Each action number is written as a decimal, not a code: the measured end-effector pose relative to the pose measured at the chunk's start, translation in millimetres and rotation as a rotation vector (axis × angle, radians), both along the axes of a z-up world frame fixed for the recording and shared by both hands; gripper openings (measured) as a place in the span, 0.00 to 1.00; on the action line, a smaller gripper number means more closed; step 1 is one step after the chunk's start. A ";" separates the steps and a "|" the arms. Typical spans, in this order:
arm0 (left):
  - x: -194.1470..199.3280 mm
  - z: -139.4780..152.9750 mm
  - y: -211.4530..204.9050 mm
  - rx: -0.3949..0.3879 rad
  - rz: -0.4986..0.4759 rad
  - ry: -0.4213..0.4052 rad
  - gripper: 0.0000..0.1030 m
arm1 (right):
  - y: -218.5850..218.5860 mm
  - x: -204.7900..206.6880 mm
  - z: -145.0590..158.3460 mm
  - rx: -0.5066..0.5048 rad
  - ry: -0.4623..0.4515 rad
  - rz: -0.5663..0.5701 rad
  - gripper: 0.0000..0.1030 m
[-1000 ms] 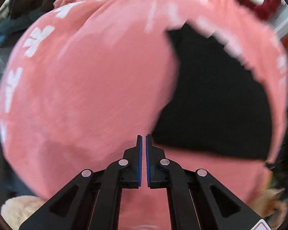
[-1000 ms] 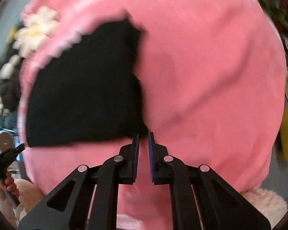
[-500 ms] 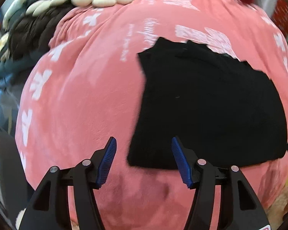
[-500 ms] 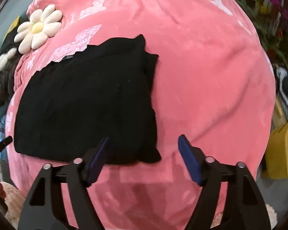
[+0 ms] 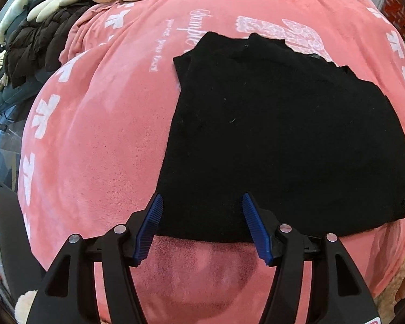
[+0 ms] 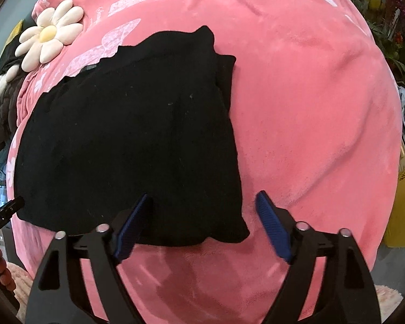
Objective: Fold small clothes
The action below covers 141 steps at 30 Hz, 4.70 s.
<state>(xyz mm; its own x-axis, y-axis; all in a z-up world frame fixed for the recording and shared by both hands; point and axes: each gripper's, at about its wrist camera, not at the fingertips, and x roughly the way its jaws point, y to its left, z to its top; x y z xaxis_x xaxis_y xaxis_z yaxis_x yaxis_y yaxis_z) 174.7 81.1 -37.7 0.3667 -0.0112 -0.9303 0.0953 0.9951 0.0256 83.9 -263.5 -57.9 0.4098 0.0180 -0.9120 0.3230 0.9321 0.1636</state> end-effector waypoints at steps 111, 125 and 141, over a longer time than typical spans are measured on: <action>-113.1 135.4 98.4 -0.417 0.024 -0.140 0.01 | 118.3 -81.9 46.2 0.229 0.016 0.521 0.05; -65.6 136.9 68.5 -0.300 0.019 -0.211 0.01 | -20.1 -35.3 156.1 0.157 -0.301 0.273 0.07; 11.2 15.4 39.3 -0.420 0.081 0.014 0.39 | -45.5 -31.0 33.4 0.114 -0.173 0.030 0.55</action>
